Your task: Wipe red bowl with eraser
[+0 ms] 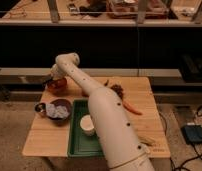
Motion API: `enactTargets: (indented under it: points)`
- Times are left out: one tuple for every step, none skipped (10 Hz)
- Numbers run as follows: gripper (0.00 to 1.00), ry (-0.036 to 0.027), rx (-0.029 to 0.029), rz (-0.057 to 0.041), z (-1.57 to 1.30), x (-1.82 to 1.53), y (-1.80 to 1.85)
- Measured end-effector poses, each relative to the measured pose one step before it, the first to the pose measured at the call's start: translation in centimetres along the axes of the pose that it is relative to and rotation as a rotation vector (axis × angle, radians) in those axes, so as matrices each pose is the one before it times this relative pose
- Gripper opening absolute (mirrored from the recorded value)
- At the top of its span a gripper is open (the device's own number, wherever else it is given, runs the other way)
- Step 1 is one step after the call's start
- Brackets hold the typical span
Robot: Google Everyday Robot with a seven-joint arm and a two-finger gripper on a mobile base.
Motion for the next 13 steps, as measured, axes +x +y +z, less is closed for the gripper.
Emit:
enactTargets:
  points:
    - [0.00,0.00276,-0.00479,-0.00998,-0.801,-1.003,0.899]
    - [0.00,0.00446,-0.00404,-0.00560,-0.592,-0.423,0.645]
    - [0.00,0.00870,-0.00282,-0.00627,-0.854,-0.188,0.613]
    - [0.00,0.00394,-0.00173,-0.00486,-0.640,-0.345,0.526]
    - [0.00,0.00539,-0.00165,-0.00207,-1.224,-0.680,1.043]
    - [0.00,0.01007,0.00030,0.00072,-0.871,-0.029,0.661]
    - [0.00,0.00864,0.00075,0.00171,-0.799,0.086,0.570]
    - [0.00,0.00482,-0.00038,0.00410,-0.661,0.004,0.619]
    - [0.00,0.00515,-0.00005,0.00516,-0.653,0.039,0.535]
    - [0.00,0.00301,-0.00232,0.00531,-0.458,0.059,0.522]
    - [0.00,0.00659,-0.00063,0.00891,-0.526,0.372,0.624]
    - [0.00,0.00727,0.00280,0.00628,-0.391,0.430,0.330]
    - [0.00,0.01111,0.00634,0.01134,-0.507,0.631,0.247]
